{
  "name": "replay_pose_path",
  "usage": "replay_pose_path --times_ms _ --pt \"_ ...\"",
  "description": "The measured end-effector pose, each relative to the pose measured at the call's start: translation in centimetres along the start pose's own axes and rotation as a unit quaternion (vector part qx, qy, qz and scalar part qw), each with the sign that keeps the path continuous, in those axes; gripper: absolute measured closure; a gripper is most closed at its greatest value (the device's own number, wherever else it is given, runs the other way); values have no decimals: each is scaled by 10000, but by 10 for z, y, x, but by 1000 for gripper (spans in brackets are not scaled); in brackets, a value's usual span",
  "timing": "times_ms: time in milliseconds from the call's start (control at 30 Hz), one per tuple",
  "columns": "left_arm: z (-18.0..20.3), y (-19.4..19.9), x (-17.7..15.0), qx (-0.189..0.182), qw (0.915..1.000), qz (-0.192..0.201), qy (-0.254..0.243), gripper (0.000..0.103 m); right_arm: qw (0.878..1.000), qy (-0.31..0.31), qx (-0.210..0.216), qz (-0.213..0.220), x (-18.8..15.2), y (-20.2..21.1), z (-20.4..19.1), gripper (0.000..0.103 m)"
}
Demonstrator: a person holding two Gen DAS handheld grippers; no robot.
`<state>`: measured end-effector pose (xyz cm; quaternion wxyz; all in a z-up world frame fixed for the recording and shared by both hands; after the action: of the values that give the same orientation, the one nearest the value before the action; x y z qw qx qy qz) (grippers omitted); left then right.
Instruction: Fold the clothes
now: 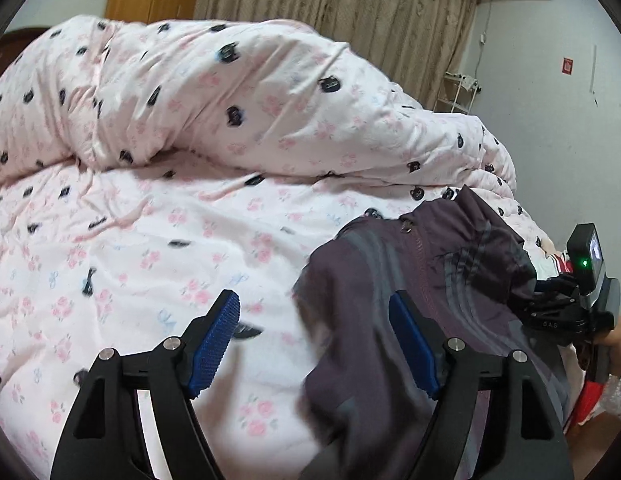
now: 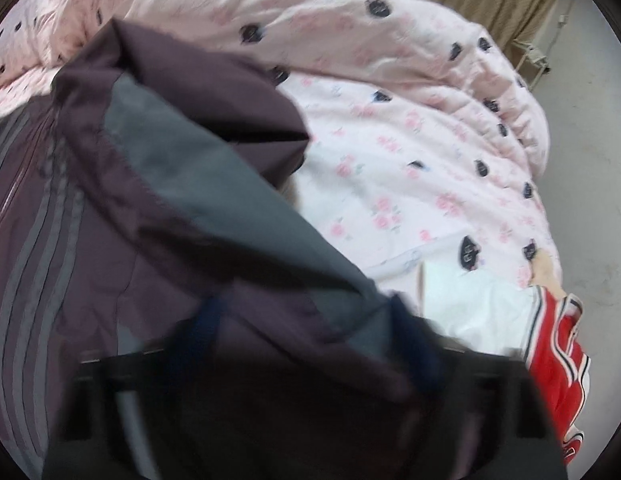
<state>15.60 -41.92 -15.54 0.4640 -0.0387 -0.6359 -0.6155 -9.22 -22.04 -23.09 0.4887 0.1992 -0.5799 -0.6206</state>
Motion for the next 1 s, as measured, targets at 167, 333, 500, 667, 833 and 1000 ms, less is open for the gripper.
replay_pose_path --times_ms 167,333,500,667,833,1000 --pt "-13 -2 -12 190 9995 -148 -181 30 9998 132 167 5 -4 8 -4 86" --pt "-11 -6 -19 237 9990 -221 -310 30 9997 -17 240 48 -9 31 11 92" --pt "-2 -6 -19 274 9985 -193 -423 30 9999 -99 -34 -4 -19 49 36 93" --pt "4 -9 -20 296 9983 -225 -441 30 9980 -241 -519 -266 -41 54 74 93" --pt "8 -16 -22 305 9979 -320 -468 30 9908 -496 -1105 -599 -69 51 124 94" --pt "20 -24 -27 275 9970 -434 -586 30 9786 -902 -1687 -762 -88 54 176 103"
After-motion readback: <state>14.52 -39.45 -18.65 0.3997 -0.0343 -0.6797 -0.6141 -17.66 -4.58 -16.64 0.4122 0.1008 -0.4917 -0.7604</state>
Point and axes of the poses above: each gripper's, at about its wrist camera, not at the fingertips, and y roughly against the way its jaws point, z to its right, x to its top, the point moved 10 cm from there along -y, roughly the way its jaws point, and after that the axes turned 11 degrees about -z, right-handed, at the moved point
